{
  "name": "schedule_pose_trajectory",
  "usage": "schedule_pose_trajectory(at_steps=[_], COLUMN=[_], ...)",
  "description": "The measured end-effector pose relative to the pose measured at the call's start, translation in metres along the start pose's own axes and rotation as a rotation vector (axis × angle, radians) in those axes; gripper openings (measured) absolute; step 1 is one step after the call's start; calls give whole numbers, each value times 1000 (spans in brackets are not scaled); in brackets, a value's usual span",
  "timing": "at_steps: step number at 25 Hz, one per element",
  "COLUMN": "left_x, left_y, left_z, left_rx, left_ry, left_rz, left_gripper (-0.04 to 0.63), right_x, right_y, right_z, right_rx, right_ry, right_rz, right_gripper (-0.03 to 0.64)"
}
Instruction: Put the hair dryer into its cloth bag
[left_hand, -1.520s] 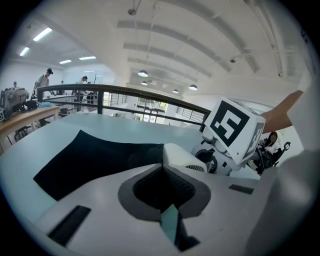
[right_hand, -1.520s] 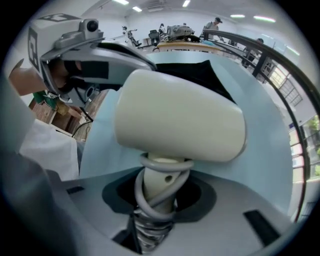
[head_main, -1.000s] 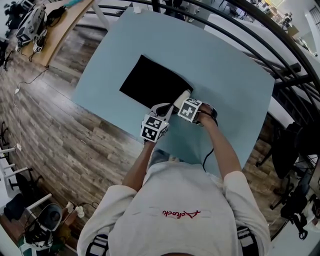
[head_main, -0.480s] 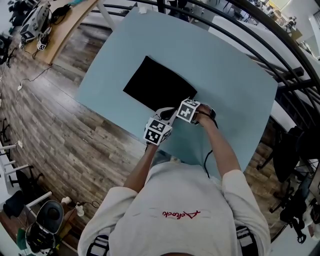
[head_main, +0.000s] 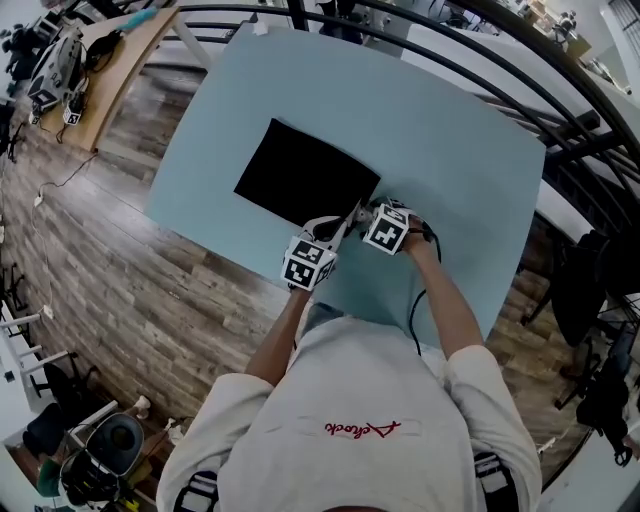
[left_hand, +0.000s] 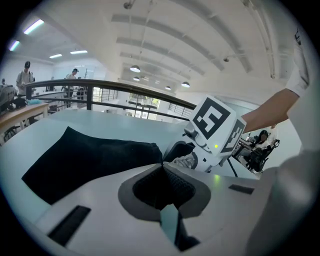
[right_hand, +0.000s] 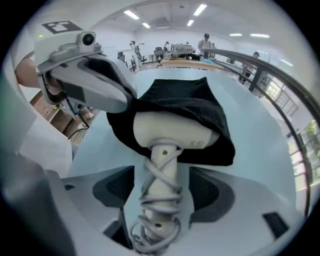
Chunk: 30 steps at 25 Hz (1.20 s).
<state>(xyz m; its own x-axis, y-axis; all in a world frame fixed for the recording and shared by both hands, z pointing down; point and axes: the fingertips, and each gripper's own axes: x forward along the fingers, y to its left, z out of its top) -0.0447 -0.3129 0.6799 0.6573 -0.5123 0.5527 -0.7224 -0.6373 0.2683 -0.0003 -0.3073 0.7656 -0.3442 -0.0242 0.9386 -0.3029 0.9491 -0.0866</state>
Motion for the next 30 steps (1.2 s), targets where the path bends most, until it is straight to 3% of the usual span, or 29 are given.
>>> schedule_pose_trajectory(at_steps=[8, 15, 23, 30], left_x=[12, 16, 17, 12], left_y=[-5, -7, -9, -8], left_z=[-4, -9, -6, -9], left_rx=[-11, -15, -8, -9], left_ry=[30, 44, 60, 62], left_rz=[5, 16, 23, 28], left_gripper=[12, 12, 12, 12], right_x=[-39, -47, -22, -24], right_y=[-11, -2, 6, 5], right_z=[-34, -77, -89, -87], right_rx=[18, 72, 97, 180], right_ry=[-99, -112, -82, -121], right_rz=[-55, -53, -61, -63], right_gripper=[339, 342, 340, 279])
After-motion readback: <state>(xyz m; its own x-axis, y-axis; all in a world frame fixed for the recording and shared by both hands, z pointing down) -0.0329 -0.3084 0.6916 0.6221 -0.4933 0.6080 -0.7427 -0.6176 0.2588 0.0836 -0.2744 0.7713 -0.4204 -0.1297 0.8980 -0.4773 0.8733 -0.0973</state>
